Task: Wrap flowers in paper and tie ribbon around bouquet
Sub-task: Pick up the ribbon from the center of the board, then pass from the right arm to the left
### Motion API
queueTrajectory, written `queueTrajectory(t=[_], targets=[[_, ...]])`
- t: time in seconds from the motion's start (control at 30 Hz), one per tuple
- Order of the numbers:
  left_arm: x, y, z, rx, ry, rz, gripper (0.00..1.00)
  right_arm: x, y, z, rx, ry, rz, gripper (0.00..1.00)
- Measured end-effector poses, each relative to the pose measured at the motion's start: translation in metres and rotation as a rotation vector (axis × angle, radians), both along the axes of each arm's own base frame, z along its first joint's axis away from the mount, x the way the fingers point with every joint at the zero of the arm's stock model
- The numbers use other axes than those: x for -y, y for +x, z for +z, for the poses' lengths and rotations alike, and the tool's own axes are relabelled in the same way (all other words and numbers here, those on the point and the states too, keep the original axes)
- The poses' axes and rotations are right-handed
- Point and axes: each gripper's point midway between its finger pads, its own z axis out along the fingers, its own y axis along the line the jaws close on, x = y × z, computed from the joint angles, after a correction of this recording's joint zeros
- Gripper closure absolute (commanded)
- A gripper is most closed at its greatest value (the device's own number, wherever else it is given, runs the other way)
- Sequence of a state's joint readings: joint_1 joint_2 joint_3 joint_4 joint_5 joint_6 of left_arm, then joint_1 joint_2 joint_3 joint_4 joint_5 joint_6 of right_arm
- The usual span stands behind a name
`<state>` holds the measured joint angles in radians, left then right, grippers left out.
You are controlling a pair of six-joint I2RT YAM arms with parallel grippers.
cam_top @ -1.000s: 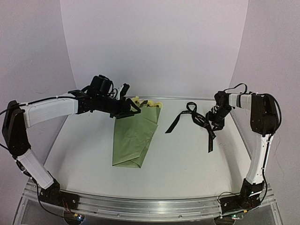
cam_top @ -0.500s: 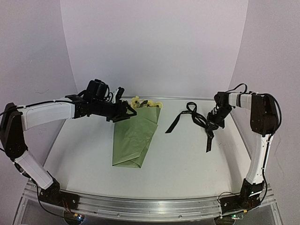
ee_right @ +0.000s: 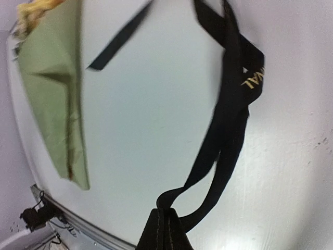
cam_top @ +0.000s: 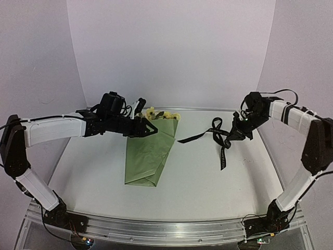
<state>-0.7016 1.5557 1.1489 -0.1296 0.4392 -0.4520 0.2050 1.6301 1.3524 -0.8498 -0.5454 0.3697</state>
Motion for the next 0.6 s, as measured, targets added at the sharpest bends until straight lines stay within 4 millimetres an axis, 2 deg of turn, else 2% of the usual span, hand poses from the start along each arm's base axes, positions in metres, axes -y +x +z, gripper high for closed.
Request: queueTrajectory(t=[0.13, 0.23, 0.3, 0.47, 0.6], targets=[[0.013, -0.005, 0.016, 0.166, -0.02, -0.079, 0.42, -0.043, -0.042, 0.053, 0.105, 0.13, 0.159, 1.0], [0.021, -0.007, 0.029, 0.314, -0.042, -0.141, 0.42, -0.07, -0.075, 0.075, 0.113, 0.226, 0.276, 1.0], [0.028, -0.012, 0.038, 0.423, -0.06, -0.2, 0.43, -0.082, -0.089, 0.085, 0.104, 0.28, 0.33, 1.0], [0.054, -0.039, 0.054, 0.681, -0.103, -0.37, 0.42, -0.109, -0.113, 0.118, 0.086, 0.422, 0.446, 1.0], [0.077, -0.058, 0.039, 0.755, -0.102, -0.48, 0.42, -0.123, -0.122, 0.158, 0.129, 0.515, 0.515, 1.0]])
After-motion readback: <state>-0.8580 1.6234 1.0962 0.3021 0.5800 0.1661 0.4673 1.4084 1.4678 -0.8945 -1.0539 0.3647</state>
